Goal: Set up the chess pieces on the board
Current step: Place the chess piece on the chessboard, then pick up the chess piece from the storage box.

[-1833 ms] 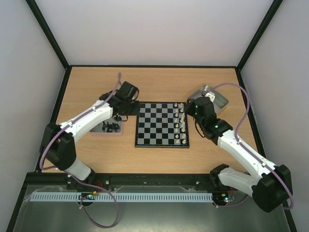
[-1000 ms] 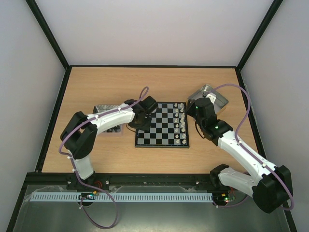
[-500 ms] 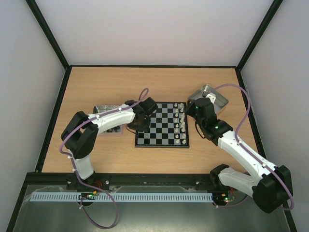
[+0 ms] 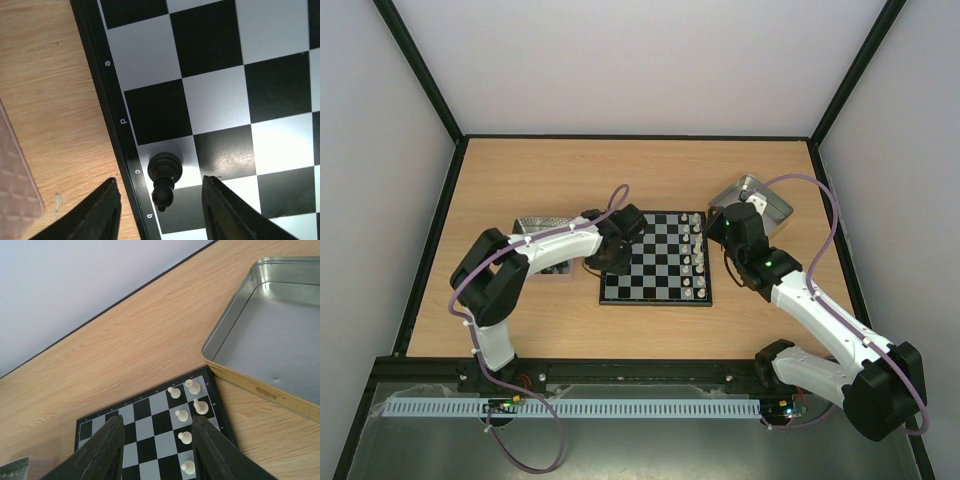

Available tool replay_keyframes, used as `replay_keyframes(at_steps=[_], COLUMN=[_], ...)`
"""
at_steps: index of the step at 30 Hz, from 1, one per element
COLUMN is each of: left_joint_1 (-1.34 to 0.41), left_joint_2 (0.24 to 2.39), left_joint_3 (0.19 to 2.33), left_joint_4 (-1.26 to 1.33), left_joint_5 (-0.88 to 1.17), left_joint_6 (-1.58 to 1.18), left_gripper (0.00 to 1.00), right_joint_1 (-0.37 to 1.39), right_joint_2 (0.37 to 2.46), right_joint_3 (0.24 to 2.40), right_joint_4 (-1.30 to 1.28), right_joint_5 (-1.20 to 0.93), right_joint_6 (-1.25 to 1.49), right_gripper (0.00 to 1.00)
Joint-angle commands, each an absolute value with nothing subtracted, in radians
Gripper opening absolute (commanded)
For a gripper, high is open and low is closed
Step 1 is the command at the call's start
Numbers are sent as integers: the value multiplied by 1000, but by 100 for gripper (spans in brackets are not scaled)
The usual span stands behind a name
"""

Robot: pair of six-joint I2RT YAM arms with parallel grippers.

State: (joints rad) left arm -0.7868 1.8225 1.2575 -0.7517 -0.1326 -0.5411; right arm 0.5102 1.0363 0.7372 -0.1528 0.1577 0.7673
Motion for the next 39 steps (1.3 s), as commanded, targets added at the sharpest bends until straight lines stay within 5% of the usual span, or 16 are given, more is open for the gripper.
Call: replay_keyframes(at_steps=[1,20,39], left_joint_1=[-773,-343,-333], left_joint_2=[1771,1430,1521], left_joint_3=[1262,973,906], left_joint_4=[-764,-611,-612], left_joint_5=[-132,-75,-11], left_joint_6=[-555,-647,-591], left_gripper=[50,50,31], right_joint_1=[509,509,509], right_joint_2=[1034,1038,1044], right_joint_3=[727,724,722], right_joint_4=[-154,-149,-145], right_joint_5=[170,170,164], right_joint_6=[775,778,777], right_gripper=[37,38,36])
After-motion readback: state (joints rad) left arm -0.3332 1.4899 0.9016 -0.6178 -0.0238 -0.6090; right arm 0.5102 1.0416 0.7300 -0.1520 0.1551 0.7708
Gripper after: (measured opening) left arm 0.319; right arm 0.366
